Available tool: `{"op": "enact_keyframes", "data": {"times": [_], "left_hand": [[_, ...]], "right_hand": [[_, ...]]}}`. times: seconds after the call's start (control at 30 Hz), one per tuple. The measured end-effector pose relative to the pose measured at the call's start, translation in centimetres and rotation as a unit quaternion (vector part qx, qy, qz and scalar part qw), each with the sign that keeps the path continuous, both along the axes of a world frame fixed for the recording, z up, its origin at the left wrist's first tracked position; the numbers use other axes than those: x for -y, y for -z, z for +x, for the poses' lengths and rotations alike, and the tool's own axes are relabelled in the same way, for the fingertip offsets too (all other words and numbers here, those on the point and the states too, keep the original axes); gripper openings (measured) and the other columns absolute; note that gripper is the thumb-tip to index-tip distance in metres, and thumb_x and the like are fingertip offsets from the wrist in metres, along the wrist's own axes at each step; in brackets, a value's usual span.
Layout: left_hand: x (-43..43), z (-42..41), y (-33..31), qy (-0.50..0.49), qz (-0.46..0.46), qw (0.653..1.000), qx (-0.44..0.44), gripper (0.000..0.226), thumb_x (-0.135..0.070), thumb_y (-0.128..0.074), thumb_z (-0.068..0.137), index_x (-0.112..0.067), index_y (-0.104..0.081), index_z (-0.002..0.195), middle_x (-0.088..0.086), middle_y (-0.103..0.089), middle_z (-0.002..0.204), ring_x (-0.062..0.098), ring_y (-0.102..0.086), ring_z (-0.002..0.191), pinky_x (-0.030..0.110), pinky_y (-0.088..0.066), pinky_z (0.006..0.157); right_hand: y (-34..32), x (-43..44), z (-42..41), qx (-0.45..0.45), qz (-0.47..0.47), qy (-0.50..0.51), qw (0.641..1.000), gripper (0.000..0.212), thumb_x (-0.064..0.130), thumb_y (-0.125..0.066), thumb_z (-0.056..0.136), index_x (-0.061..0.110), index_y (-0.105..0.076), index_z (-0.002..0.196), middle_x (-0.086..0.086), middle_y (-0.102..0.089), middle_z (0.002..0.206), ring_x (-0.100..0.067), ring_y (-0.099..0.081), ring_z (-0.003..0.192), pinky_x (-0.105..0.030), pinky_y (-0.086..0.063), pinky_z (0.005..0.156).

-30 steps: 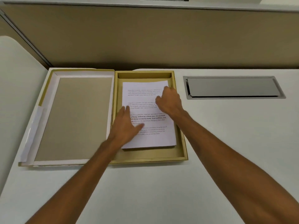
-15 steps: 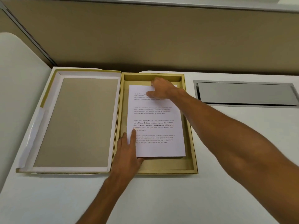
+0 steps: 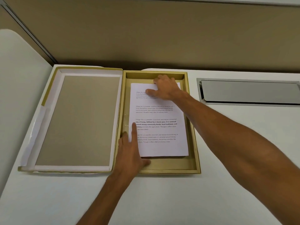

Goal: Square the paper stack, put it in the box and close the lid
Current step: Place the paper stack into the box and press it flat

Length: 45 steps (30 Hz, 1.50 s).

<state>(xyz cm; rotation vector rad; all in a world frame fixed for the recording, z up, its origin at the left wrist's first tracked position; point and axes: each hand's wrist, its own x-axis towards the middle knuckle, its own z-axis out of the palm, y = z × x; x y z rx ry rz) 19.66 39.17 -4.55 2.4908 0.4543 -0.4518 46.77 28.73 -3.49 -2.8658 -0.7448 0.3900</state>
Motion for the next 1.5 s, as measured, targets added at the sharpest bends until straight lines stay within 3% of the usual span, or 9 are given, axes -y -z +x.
{"op": "enact_keyframes", "data": {"times": [0.1, 0.2, 0.43, 0.63, 0.77, 0.9, 1.0, 1.23, 1.5], "left_hand": [[-0.2, 1.5, -1.1, -0.031, -0.076, 0.997, -0.012, 0.153, -0.067, -0.086, 0.051, -0.036, 0.023, 0.153, 0.006, -0.007, 0.166, 0.031, -0.013, 0.152, 0.054, -0.027, 0.119], [-1.1, 4.2, -1.9, -0.1, -0.161, 0.98, 0.056, 0.125, -0.06, -0.083, 0.066, -0.022, -0.008, 0.159, 0.005, -0.025, 0.164, 0.027, -0.027, 0.15, 0.053, -0.034, 0.116], [-2.1, 10.0, -2.3, -0.157, -0.174, 0.972, 0.034, 0.07, -0.035, -0.075, 0.086, -0.009, -0.041, 0.142, 0.008, -0.056, 0.142, 0.026, -0.058, 0.125, 0.029, -0.045, 0.087], [-2.2, 11.7, -2.2, -0.186, -0.165, 0.968, 0.021, 0.067, -0.037, -0.073, 0.088, -0.008, -0.042, 0.141, 0.007, -0.06, 0.138, 0.025, -0.062, 0.117, 0.023, -0.043, 0.066], [-2.2, 12.2, -2.4, -0.192, -0.16, 0.968, 0.018, 0.068, -0.036, -0.073, 0.088, -0.007, -0.042, 0.142, 0.008, -0.058, 0.139, 0.026, -0.06, 0.12, 0.026, -0.043, 0.076], [-2.0, 12.7, -2.5, -0.213, -0.172, 0.962, 0.011, 0.071, -0.035, -0.074, 0.087, -0.006, -0.04, 0.142, 0.011, -0.056, 0.14, 0.029, -0.059, 0.122, 0.031, -0.049, 0.08], [-2.0, 13.0, -2.3, -0.231, -0.199, 0.952, 0.014, 0.071, -0.032, -0.076, 0.085, -0.006, -0.042, 0.142, 0.011, -0.058, 0.138, 0.028, -0.061, 0.118, 0.034, -0.054, 0.082], [-2.2, 13.3, -2.2, -0.245, -0.216, 0.945, 0.03, 0.021, -0.018, -0.071, 0.086, -0.019, -0.053, 0.098, -0.011, -0.057, 0.083, 0.002, -0.053, 0.064, 0.018, -0.04, 0.043], [-2.7, 12.8, -2.8, -0.272, -0.228, 0.934, 0.033, 0.031, -0.022, -0.071, 0.085, -0.02, -0.046, 0.104, -0.011, -0.05, 0.081, 0.005, -0.053, 0.067, 0.019, -0.04, 0.047]], "right_hand": [[-1.1, 1.4, -2.4, 0.083, 0.101, 0.105, 0.986, 0.063, 0.055, -0.051, 0.096, 0.01, -0.05, 0.14, -0.011, -0.051, 0.146, -0.029, -0.045, 0.135, -0.046, -0.036, 0.11], [-1.6, 3.8, -6.4, 0.083, 0.225, 0.242, 0.94, 0.056, 0.042, -0.058, 0.096, 0.009, -0.048, 0.14, -0.011, -0.05, 0.145, -0.03, -0.047, 0.133, -0.043, -0.043, 0.105], [-1.7, 7.0, -12.2, 0.035, 0.172, 0.311, 0.934, 0.045, 0.03, -0.062, 0.096, 0.005, -0.051, 0.133, -0.014, -0.057, 0.13, -0.028, -0.054, 0.121, -0.036, -0.049, 0.09], [-1.9, 6.1, -13.3, -0.016, 0.17, 0.296, 0.94, 0.037, 0.019, -0.059, 0.096, 0.0, -0.054, 0.127, -0.017, -0.058, 0.124, -0.03, -0.053, 0.115, -0.03, -0.04, 0.078], [-1.6, 5.7, -13.5, -0.082, 0.178, 0.318, 0.928, 0.034, 0.019, -0.062, 0.092, -0.003, -0.057, 0.118, -0.014, -0.063, 0.114, -0.029, -0.062, 0.101, -0.024, -0.043, 0.066], [-1.8, 5.4, -12.8, -0.127, 0.195, 0.351, 0.907, 0.015, 0.02, -0.063, 0.089, 0.007, -0.061, 0.081, 0.0, -0.063, 0.078, -0.018, -0.061, 0.067, -0.019, -0.038, 0.044], [-1.8, 4.9, -12.3, -0.136, 0.186, 0.37, 0.9, 0.029, 0.02, -0.063, 0.088, 0.013, -0.051, 0.062, 0.005, -0.054, 0.061, -0.011, -0.052, 0.052, -0.019, -0.036, 0.042], [-2.5, 4.9, -11.9, -0.148, 0.192, 0.392, 0.888, 0.034, 0.026, -0.061, 0.091, 0.02, -0.046, 0.061, 0.01, -0.05, 0.063, -0.005, -0.046, 0.053, -0.02, -0.031, 0.043], [-2.7, 5.6, -12.5, -0.172, 0.241, 0.412, 0.862, 0.03, 0.027, -0.06, 0.09, 0.022, -0.046, 0.064, 0.01, -0.052, 0.068, -0.007, -0.049, 0.059, -0.022, -0.034, 0.048]]}}
